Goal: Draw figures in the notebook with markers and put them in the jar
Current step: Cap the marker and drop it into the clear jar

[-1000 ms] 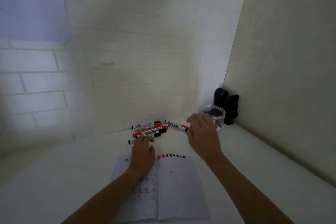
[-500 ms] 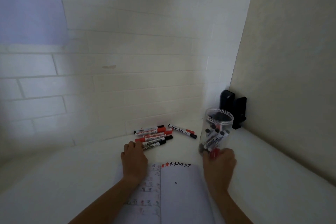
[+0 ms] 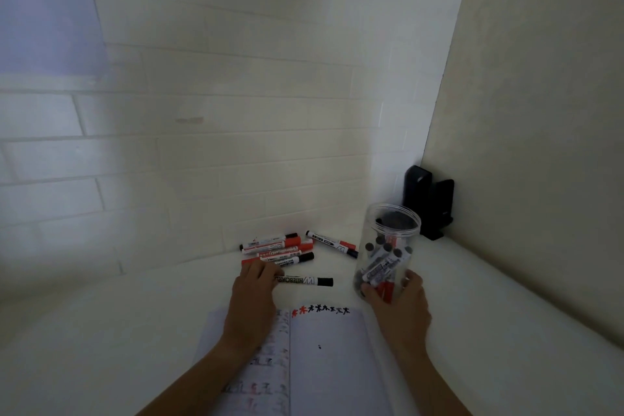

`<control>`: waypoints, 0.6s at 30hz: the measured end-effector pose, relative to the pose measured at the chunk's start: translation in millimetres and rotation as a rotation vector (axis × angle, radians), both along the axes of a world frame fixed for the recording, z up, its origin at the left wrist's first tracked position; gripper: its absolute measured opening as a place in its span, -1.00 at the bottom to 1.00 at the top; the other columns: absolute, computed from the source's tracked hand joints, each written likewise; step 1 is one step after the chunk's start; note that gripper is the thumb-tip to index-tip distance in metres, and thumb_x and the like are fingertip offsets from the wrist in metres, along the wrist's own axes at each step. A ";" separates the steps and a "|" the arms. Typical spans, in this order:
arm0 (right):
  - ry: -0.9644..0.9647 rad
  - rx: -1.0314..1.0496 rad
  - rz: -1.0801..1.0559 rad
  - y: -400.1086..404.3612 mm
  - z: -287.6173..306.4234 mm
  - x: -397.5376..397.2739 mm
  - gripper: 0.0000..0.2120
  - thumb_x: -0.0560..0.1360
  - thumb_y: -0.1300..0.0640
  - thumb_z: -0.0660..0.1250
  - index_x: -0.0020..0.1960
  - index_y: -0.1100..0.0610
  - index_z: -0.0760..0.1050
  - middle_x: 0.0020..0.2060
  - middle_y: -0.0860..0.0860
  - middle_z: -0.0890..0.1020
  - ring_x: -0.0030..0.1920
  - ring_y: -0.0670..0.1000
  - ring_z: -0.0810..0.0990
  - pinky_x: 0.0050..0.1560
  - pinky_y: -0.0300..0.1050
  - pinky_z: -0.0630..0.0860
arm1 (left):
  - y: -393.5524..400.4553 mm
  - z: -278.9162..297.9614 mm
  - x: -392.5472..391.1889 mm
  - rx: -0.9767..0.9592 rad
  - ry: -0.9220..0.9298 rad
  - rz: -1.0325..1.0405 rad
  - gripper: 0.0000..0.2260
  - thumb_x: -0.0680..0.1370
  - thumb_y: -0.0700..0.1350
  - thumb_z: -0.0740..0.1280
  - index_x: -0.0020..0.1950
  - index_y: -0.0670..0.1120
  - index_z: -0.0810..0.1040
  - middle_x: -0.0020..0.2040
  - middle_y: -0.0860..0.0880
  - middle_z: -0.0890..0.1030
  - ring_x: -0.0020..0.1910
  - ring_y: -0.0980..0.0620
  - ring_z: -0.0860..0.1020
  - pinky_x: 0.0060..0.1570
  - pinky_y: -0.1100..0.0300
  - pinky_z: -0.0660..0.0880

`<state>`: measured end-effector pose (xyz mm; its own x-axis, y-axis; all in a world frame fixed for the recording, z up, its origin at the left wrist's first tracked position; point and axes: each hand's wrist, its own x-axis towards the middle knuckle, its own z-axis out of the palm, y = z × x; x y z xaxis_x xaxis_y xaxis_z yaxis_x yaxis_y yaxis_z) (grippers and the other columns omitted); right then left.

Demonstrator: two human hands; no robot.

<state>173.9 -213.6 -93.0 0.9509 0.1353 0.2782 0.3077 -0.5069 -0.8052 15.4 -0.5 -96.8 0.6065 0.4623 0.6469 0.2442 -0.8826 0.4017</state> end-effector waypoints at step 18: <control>-0.835 -0.309 0.516 24.6 1.1 -58.3 -0.76 0.55 -0.01 0.26 0.08 0.07 0.61 -0.11 -0.04 0.50 -0.28 -0.05 0.52 -0.40 -0.22 0.47 | -22.5 18.1 -9.1 0.087 -0.153 -0.431 -0.77 0.71 -0.03 0.11 0.26 -0.08 0.47 0.08 0.04 0.47 0.05 0.15 0.43 0.09 0.33 0.37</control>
<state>115.6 -189.0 -91.9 0.2763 0.6504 0.7075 0.9485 -0.3031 -0.0917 6.3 -23.0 -78.7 0.6263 0.1288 0.7689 -0.2087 -0.9225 0.3246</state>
